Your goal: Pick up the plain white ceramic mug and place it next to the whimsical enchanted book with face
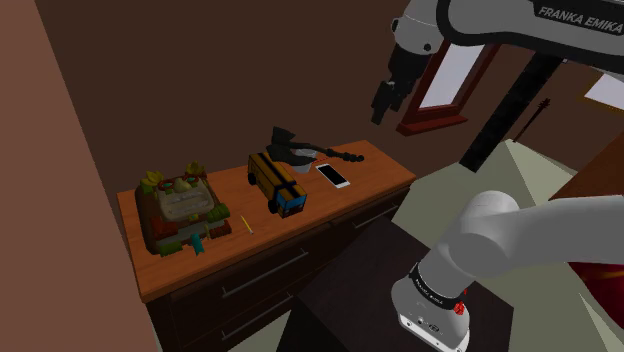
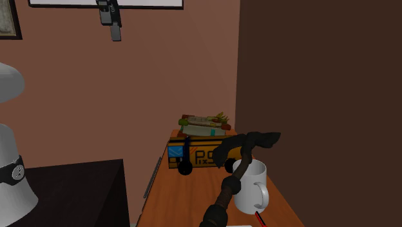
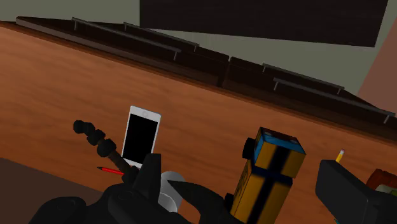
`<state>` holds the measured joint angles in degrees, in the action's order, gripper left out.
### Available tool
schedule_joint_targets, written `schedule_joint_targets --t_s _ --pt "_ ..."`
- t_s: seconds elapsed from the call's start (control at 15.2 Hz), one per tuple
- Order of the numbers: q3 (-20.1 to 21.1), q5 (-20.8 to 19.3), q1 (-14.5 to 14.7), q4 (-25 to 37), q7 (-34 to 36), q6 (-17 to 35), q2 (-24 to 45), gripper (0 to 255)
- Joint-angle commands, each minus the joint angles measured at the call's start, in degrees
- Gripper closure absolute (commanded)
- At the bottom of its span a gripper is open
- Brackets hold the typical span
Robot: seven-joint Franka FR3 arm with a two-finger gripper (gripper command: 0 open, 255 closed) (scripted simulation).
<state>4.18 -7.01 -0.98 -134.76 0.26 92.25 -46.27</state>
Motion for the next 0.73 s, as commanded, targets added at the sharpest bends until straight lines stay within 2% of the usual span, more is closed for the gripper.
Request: schedule_joint_targets --t_s 0.0,0.66 --pt "0.0 0.0 0.0 0.0 0.0 0.0 0.0 0" --pt "-9.9 0.9 -2.0 -0.6 -6.6 16.8 15.2 0"
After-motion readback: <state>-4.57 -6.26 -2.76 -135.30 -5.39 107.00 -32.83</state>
